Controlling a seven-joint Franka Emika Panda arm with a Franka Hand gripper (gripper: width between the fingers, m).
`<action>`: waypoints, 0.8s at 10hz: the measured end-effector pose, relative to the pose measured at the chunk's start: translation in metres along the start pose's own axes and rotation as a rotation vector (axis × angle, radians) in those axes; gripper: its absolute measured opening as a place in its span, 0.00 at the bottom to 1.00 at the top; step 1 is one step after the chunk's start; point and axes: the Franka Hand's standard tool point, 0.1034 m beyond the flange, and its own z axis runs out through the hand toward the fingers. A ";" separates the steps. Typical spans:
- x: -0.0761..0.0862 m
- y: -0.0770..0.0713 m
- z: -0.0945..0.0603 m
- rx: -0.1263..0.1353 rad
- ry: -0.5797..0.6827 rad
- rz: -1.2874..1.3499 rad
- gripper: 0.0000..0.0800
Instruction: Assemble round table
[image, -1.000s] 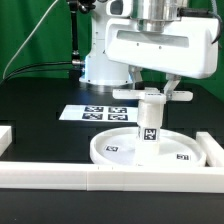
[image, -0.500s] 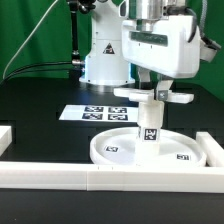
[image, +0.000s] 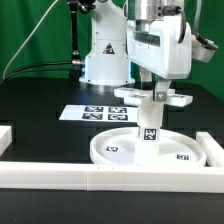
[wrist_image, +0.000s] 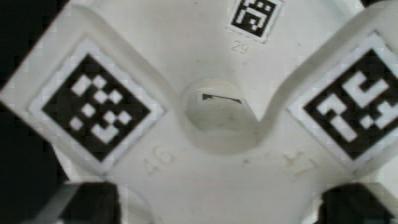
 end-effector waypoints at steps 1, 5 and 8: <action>0.000 0.000 -0.001 0.002 -0.001 -0.010 0.79; -0.005 -0.004 -0.016 0.013 -0.025 -0.107 0.81; -0.006 -0.005 -0.016 0.016 -0.023 -0.395 0.81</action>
Offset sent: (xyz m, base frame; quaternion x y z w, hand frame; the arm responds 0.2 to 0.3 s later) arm 0.0000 0.0000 0.0000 0.0000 0.0000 -0.0650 0.9979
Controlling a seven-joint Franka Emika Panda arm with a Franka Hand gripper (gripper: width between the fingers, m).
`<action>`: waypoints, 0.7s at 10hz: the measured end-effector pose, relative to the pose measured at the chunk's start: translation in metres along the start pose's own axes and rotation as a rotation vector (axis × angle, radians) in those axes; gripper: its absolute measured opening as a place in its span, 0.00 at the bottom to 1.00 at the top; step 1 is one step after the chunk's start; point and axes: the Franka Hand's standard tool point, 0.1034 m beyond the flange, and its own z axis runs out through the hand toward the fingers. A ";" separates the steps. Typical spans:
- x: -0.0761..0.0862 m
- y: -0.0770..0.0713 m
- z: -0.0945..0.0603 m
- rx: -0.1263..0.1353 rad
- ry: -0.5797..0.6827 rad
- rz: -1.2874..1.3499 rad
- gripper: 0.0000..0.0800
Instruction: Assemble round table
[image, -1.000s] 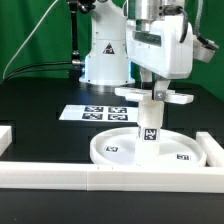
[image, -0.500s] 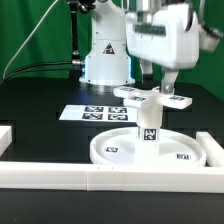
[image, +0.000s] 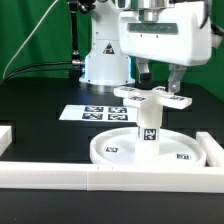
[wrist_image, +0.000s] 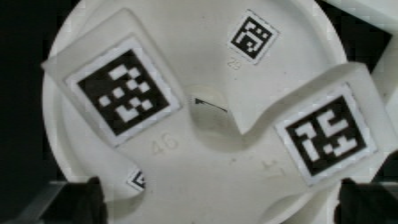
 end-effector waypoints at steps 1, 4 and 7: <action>0.000 -0.001 0.000 0.000 0.002 -0.171 0.81; -0.001 0.000 -0.001 0.005 0.005 -0.400 0.81; -0.001 0.000 0.000 0.002 0.004 -0.583 0.81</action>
Offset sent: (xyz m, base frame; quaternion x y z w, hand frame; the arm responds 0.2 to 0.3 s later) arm -0.0182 -0.0014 0.0099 0.0081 0.0338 -0.1353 0.9902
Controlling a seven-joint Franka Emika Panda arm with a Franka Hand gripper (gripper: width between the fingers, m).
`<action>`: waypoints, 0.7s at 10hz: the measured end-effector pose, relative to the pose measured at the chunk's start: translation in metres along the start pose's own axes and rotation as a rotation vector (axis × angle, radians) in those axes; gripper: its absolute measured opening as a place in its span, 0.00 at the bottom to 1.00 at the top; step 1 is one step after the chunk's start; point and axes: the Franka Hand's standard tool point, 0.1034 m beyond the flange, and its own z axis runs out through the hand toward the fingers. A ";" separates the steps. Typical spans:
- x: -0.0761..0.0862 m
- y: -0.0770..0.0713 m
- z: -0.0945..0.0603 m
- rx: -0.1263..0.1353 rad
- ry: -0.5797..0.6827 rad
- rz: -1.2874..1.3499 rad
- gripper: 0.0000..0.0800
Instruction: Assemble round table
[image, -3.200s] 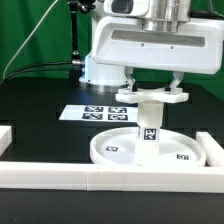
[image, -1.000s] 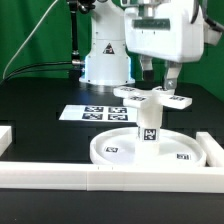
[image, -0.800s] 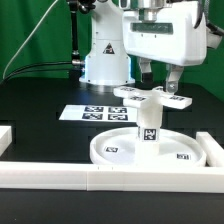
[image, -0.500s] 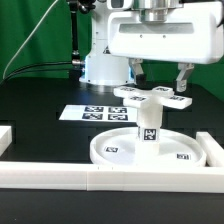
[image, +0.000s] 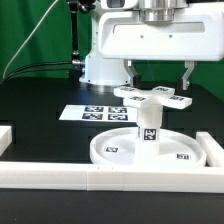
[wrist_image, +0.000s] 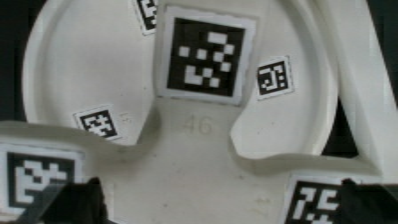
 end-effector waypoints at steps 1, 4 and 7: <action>0.000 0.000 0.000 0.000 0.000 -0.070 0.81; 0.000 0.002 0.001 -0.021 0.004 -0.468 0.81; 0.003 -0.002 0.000 -0.046 0.027 -0.753 0.81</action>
Offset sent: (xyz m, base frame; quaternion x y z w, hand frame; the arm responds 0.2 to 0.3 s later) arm 0.0008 0.0028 0.0025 -0.0219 0.0087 -0.3201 0.9471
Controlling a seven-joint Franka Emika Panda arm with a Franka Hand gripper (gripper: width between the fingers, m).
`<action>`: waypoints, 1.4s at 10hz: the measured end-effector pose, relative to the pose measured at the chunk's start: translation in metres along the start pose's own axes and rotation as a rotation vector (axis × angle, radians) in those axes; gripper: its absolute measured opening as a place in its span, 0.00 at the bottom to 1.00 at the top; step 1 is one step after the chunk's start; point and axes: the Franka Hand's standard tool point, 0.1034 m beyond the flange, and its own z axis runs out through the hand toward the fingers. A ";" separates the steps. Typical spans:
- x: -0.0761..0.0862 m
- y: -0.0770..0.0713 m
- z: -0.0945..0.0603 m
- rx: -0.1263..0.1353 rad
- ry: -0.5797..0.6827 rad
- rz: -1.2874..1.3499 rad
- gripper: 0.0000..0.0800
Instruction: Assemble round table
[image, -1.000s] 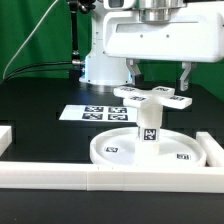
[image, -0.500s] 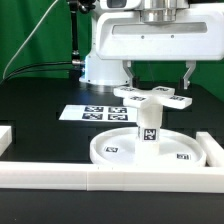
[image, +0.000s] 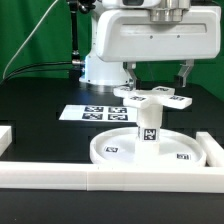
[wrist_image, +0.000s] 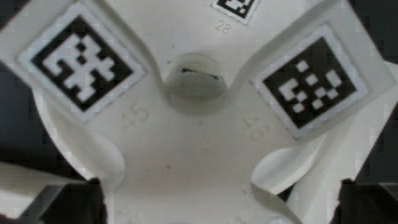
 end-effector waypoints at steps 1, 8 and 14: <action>-0.002 0.002 0.001 0.002 -0.007 -0.061 0.81; -0.003 0.006 0.000 -0.032 -0.043 -0.574 0.81; 0.001 0.007 -0.001 -0.059 -0.092 -0.992 0.81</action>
Offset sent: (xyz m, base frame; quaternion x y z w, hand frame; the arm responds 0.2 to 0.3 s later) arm 0.0000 0.0000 0.0000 0.0000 0.0000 -0.1938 0.9810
